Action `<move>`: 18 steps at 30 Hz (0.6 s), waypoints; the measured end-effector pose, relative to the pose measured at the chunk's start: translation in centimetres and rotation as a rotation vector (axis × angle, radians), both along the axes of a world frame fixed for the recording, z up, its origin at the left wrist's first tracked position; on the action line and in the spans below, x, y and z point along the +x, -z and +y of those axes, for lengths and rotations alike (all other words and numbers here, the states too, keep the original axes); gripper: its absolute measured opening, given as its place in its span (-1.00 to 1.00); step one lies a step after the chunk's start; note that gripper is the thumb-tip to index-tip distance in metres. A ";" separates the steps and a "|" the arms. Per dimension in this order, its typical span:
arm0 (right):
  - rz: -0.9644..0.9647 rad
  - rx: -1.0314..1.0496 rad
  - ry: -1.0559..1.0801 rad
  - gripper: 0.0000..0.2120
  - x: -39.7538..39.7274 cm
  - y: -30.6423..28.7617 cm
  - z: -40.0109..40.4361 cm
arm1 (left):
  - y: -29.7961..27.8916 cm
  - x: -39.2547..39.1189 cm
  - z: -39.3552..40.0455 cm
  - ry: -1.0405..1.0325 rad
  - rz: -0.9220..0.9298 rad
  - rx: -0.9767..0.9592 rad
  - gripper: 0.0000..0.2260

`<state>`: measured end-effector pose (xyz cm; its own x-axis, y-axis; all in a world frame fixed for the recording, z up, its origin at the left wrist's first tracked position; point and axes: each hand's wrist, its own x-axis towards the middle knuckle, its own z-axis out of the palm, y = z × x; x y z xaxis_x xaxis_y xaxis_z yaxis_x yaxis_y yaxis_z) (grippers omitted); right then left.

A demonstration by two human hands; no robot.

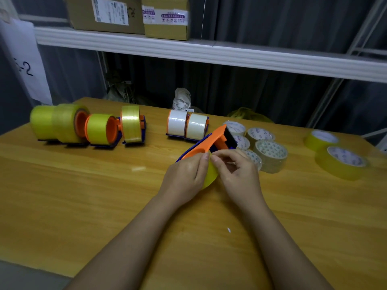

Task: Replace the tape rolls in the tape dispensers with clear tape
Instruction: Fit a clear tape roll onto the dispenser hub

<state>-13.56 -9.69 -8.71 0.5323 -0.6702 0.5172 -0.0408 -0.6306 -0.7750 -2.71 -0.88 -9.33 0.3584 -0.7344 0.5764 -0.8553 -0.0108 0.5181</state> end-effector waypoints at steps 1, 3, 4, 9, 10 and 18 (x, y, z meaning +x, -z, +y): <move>0.002 -0.002 0.004 -0.92 0.0 0.1 0.0 | 0.0 0.0 0.0 -0.002 -0.002 -0.002 -0.73; -0.006 -0.025 0.048 -0.90 0.1 0.6 -0.3 | 0.0 -0.1 0.1 0.002 0.000 -0.003 -0.74; -0.012 -0.044 0.075 -0.89 0.1 0.7 -0.4 | 0.0 -0.1 0.0 0.007 -0.001 0.001 -0.74; -0.014 -0.107 0.106 -0.89 0.4 1.0 -0.3 | 0.1 0.0 0.0 0.016 -0.010 0.002 -0.67; -0.013 -0.107 0.105 -0.88 0.4 1.0 -0.3 | 0.1 0.0 -0.1 0.017 -0.008 0.002 -0.67; -0.007 -0.020 0.118 -0.85 -0.1 0.6 -0.5 | 0.2 0.0 -0.1 0.050 -0.009 -0.008 -0.67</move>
